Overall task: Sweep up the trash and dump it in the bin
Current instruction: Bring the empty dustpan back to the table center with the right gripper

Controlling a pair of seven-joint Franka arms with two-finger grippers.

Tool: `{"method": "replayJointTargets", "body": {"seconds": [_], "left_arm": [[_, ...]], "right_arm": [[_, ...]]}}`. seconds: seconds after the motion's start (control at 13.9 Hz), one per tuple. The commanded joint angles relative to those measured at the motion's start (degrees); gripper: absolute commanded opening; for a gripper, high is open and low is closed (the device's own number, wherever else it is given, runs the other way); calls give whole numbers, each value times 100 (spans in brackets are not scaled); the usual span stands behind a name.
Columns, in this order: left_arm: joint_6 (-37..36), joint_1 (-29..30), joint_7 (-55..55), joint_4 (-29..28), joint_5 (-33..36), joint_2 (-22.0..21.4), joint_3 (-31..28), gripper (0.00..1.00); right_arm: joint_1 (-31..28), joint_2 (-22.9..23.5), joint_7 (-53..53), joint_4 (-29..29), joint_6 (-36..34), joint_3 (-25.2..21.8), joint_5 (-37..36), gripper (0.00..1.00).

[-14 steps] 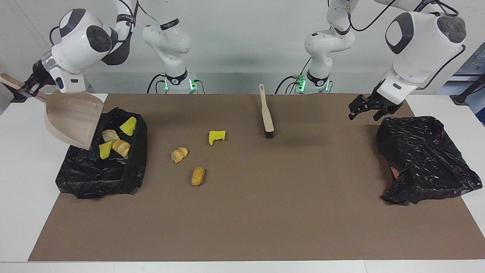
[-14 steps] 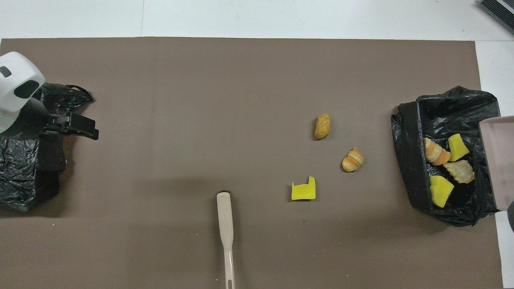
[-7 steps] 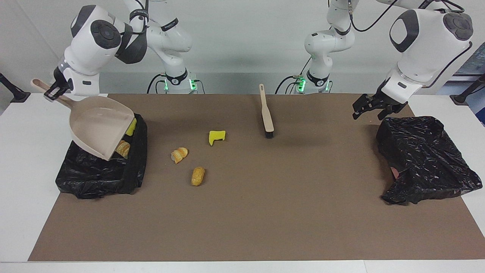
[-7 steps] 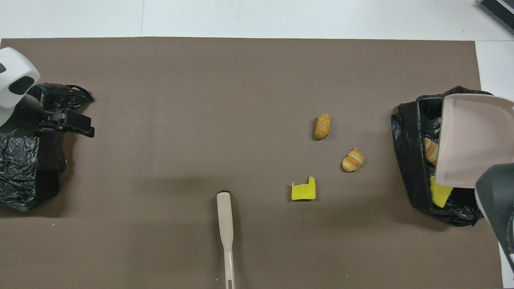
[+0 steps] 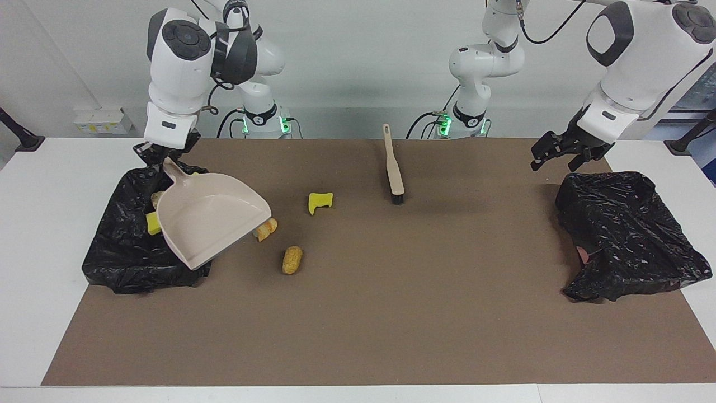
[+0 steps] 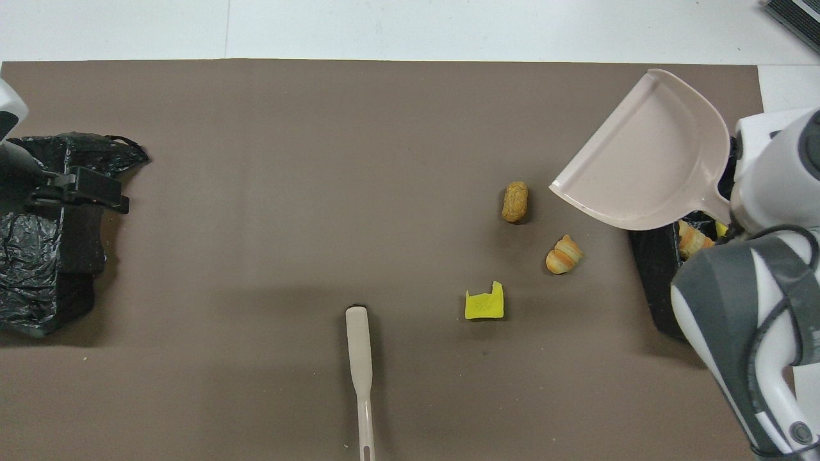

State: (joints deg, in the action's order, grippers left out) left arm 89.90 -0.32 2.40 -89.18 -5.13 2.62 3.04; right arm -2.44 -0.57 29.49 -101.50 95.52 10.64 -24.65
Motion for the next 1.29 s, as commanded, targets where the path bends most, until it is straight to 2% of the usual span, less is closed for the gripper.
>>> {"method": "replayJointTargets", "body": {"seconds": [0.0,0.22,0.57,0.72,0.93,1.22], "left_arm": [[-69,-460,-55,-10,302,-278,-295,100],[-86,-399,-388,-160,302,-349,-295,100],[-279,-311,-363,-222,302,-428,-322,100],[-236,-267,-345,-187,302,-420,-330,100],[-218,-258,-363,-178,302,-420,-295,100],[-227,-258,-450,-696,319,-727,-295,100]], "right_arm": [[585,697,-1799,735,-218,17,687,0],[1253,1680,-3681,1875,-516,17,1189,0],[2211,3147,-5967,3677,-587,9,1866,0],[2510,3729,-6541,4197,-561,9,2252,0],[2889,4178,-7095,4331,-281,8,2482,0],[3118,4548,-7185,4358,36,17,2842,0]]}}
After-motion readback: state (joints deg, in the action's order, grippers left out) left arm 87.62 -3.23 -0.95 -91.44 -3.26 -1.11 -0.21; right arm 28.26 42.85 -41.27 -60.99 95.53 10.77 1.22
